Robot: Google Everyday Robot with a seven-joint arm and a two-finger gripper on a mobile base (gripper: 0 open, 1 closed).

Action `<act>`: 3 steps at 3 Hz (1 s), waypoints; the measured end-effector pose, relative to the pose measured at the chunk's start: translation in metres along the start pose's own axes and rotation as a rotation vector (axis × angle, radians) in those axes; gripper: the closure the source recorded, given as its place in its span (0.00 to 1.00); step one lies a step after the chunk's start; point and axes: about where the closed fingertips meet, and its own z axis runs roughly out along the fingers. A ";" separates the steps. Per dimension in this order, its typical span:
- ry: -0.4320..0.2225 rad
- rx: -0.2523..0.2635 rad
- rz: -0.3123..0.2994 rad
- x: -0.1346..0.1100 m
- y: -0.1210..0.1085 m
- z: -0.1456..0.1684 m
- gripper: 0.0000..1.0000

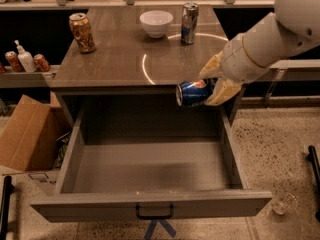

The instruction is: Pick pepsi can from top drawer and place on counter

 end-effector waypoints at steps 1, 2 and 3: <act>0.008 0.031 0.021 0.004 -0.041 -0.008 1.00; -0.015 0.058 0.066 0.014 -0.080 -0.001 1.00; -0.048 0.068 0.102 0.021 -0.108 0.011 1.00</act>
Offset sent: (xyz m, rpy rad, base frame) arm 0.1263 -0.0101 0.0379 0.1124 -0.0206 -0.1215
